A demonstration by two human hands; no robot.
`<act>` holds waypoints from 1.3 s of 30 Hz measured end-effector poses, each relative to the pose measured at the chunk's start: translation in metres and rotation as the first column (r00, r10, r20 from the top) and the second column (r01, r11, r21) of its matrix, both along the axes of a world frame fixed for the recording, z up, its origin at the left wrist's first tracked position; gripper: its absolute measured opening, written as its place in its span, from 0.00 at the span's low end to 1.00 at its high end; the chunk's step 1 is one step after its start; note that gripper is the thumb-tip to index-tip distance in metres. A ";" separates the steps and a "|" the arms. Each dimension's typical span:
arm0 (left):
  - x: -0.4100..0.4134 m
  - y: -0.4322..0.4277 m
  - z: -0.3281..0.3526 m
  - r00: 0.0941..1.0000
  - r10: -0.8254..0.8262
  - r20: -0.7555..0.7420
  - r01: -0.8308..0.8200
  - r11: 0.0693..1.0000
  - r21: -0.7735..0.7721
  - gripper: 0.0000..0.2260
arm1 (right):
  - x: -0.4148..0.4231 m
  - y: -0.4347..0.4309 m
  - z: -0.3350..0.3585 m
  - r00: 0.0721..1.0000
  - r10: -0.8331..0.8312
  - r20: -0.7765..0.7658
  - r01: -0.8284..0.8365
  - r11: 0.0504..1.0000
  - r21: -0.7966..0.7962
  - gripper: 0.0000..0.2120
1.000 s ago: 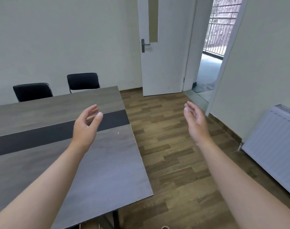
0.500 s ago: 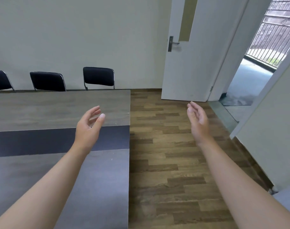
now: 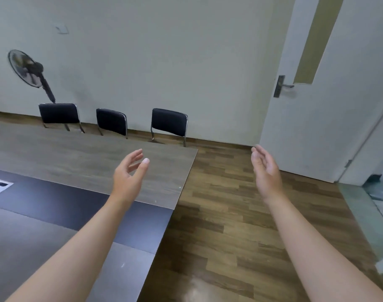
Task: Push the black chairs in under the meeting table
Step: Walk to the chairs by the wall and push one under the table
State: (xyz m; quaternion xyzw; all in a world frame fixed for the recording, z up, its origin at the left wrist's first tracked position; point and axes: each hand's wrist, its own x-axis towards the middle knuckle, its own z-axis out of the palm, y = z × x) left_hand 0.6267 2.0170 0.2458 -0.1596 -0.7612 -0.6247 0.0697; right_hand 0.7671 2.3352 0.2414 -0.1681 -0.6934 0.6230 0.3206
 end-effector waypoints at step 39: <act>-0.650 0.338 -0.119 0.850 0.415 0.324 -0.436 0.900 -0.010 0.16 | -0.816 0.345 -0.067 0.868 0.450 0.210 -0.452 0.891 -0.041 0.29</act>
